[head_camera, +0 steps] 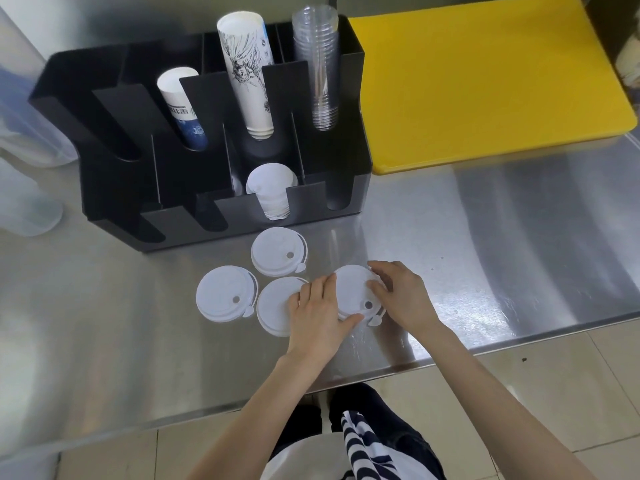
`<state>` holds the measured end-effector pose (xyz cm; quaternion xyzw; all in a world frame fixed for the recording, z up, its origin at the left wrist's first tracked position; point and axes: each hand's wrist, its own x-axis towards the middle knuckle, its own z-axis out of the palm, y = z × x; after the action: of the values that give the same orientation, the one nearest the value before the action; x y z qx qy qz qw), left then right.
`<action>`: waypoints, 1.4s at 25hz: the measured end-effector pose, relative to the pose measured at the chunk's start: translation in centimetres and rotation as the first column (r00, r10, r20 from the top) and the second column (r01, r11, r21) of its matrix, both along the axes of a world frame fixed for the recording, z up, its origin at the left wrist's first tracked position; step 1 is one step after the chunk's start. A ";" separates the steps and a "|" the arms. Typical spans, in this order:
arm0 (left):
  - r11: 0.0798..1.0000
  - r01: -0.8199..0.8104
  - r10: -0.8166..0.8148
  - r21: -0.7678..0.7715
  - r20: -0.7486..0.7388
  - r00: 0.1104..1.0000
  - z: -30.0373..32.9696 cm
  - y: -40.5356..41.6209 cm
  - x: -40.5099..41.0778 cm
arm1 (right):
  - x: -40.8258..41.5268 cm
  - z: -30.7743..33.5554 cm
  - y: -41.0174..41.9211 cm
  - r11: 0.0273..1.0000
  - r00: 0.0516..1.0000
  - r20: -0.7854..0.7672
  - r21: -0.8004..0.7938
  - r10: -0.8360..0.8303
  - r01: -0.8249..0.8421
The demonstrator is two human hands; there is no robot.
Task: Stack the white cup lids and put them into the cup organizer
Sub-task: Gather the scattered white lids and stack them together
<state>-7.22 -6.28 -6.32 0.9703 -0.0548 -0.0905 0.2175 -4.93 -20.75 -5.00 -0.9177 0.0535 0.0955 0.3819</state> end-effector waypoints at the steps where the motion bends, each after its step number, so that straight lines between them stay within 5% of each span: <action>1: 1.000 0.011 -0.011 -0.017 0.004 1.000 0.1 0.2 0.0 | 0.0 0.2 0.2 1.000 1.000 0.022 -0.021 0.020 -0.019; 8: 0.997 -0.080 0.080 0.006 0.054 0.995 0.3 4.5 -0.5 | 0.7 1.2 4.0 0.967 0.966 0.084 -0.089 0.246 -0.238; 17: 0.980 -0.163 0.167 0.116 -0.029 0.985 -0.2 7.2 -1.5 | 0.9 -0.5 7.9 0.822 0.875 -0.070 -0.317 0.478 -0.474; 21: 0.986 -0.146 0.149 0.077 -0.024 0.989 0.4 7.7 -1.5 | 0.5 -0.2 7.9 0.869 0.888 -0.006 -0.200 0.460 -0.452; 28: 0.974 0.041 -0.046 -0.223 -0.019 0.999 2.7 8.9 -0.7 | 0.5 2.4 6.3 0.965 0.976 0.031 0.145 0.215 -0.218; 31: 0.890 -0.089 0.068 -0.447 -0.063 0.996 3.4 8.3 -0.6 | 0.7 3.2 5.4 0.959 0.994 -0.036 0.268 0.104 -0.091; 35: 0.570 -0.428 0.184 -0.701 -0.399 0.898 4.0 6.7 -0.9 | 0.7 3.4 3.9 0.954 0.995 -0.095 0.296 -0.019 0.047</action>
<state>-8.08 0.46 -2.34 0.7520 0.1139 -0.1557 0.6303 -4.21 -16.80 -1.62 -0.8433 0.0710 0.1376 0.5146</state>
